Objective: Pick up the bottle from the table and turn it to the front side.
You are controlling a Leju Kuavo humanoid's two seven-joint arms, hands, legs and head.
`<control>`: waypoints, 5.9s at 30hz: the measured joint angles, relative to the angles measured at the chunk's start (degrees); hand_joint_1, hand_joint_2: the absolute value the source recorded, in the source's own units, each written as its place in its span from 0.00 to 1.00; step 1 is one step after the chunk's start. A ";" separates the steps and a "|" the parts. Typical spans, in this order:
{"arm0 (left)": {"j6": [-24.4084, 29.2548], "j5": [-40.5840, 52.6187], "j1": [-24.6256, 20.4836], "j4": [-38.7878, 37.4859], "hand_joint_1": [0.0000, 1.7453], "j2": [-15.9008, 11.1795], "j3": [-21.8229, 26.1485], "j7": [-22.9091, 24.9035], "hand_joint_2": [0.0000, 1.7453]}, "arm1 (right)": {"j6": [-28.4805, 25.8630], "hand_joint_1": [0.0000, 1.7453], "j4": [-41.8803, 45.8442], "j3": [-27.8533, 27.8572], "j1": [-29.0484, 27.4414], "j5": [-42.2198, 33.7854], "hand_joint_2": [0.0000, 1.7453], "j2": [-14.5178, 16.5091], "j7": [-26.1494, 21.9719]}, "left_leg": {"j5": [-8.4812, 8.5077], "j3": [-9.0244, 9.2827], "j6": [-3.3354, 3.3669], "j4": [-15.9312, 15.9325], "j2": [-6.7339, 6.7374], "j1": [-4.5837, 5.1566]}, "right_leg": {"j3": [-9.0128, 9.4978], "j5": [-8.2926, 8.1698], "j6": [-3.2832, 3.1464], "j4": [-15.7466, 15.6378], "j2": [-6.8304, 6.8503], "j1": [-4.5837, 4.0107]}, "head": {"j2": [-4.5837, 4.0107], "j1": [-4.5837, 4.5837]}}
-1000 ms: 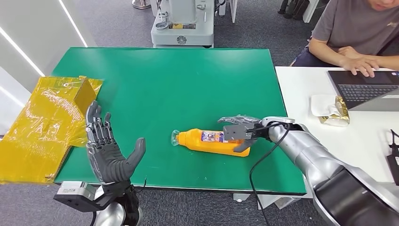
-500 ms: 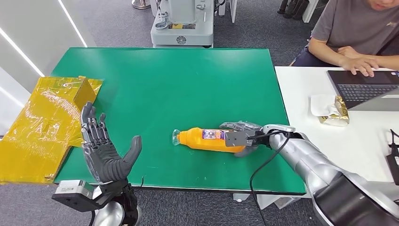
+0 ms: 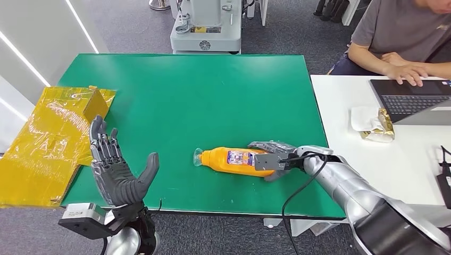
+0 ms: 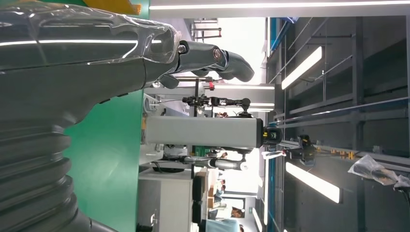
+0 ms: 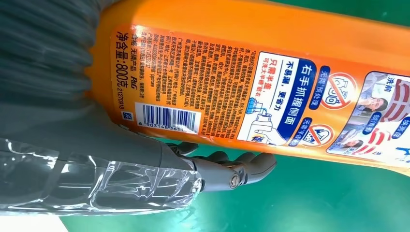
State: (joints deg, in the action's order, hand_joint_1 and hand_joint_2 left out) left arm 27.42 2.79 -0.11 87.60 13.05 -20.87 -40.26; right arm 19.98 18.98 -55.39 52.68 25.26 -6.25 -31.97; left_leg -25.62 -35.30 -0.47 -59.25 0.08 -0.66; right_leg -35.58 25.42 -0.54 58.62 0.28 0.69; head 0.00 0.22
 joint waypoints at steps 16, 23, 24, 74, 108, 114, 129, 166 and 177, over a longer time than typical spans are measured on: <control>-0.14 -0.08 -0.02 0.00 0.00 0.02 0.00 0.00 1.00 | -5.39 1.00 0.02 0.00 -1.02 0.11 1.00 0.22 -1.84 | 0.00 0.02 0.00 0.00 0.00 0.00 | 0.03 0.00 0.00 0.00 0.00 0.00 | 0.00 0.00; -0.05 -0.10 -0.02 0.00 0.00 0.02 0.00 0.00 1.00 | -6.36 1.00 0.02 0.09 -1.37 -0.10 1.00 0.57 -2.24 | 0.00 0.04 0.00 0.00 0.02 0.00 | 0.03 0.00 0.00 0.00 -0.01 0.00 | 0.00 0.00; -0.18 -0.15 -0.02 0.00 0.00 0.02 0.00 0.00 1.00 | -6.64 1.00 0.02 0.13 -1.46 -0.25 1.00 0.66 -2.29 | 0.00 0.04 0.00 0.00 0.02 0.00 | 0.03 0.00 0.00 0.00 -0.01 0.00 | 0.00 0.00; -20.98 1.86 -27.02 -30.22 0.00 -1.12 2.38 0.04 1.00 | -59.16 1.00 38.76 30.29 -23.65 9.44 1.00 10.73 -8.24 | 0.02 0.03 -0.03 0.01 -0.01 0.00 | 0.02 0.00 -0.01 0.03 0.00 0.00 | 0.00 0.00; -20.40 8.06 -25.77 -17.61 0.00 0.50 -0.11 1.79 1.00 | -59.12 1.00 12.42 23.08 -18.23 6.84 1.00 11.67 -8.08 | 0.02 0.03 -0.03 0.00 -0.03 0.00 | 0.02 0.00 -0.01 0.03 0.03 0.00 | 0.00 0.00; -19.49 7.28 -25.76 -17.66 0.00 0.51 -0.11 1.64 1.00 | -59.17 1.00 16.49 28.07 -20.09 15.01 1.00 11.56 -8.17 | 0.02 0.02 -0.03 0.00 -0.04 0.00 | 0.02 0.00 -0.01 0.03 0.03 0.00 | 0.00 0.00; -1.91 2.85 -25.33 -15.64 0.00 0.80 4.04 0.08 1.00 | -59.17 1.00 30.91 44.29 -24.83 21.64 1.00 13.08 -8.23 | 0.03 0.01 -0.03 0.00 -0.04 0.00 | 0.03 0.00 -0.01 0.04 0.04 0.00 | 0.00 0.00; -14.04 3.96 -25.76 -25.35 0.00 0.85 6.26 0.07 1.00 | -59.14 1.00 37.87 36.39 -26.97 16.46 1.00 16.20 -8.23 | 0.03 0.04 -0.04 0.01 0.01 0.00 | 0.02 -0.01 -0.02 0.04 -0.02 0.00 | 0.00 0.00; -14.65 3.20 -25.97 -26.53 0.00 1.22 5.14 0.00 1.00 | -59.14 1.00 27.82 28.96 -20.25 12.84 1.00 16.69 -7.56 | 0.04 0.04 -0.04 0.01 0.02 -0.01 | 0.02 -0.02 -0.03 0.04 -0.05 0.00 | 0.00 0.00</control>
State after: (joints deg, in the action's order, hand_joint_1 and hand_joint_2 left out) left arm 12.77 5.99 -26.08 61.07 14.27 -15.73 -40.26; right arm -39.17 46.80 -26.43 32.43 38.10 10.44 -39.53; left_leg -25.58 -35.26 -0.52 -59.25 0.10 -0.66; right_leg -35.56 25.40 -0.57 58.66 0.23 0.69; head 0.00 0.22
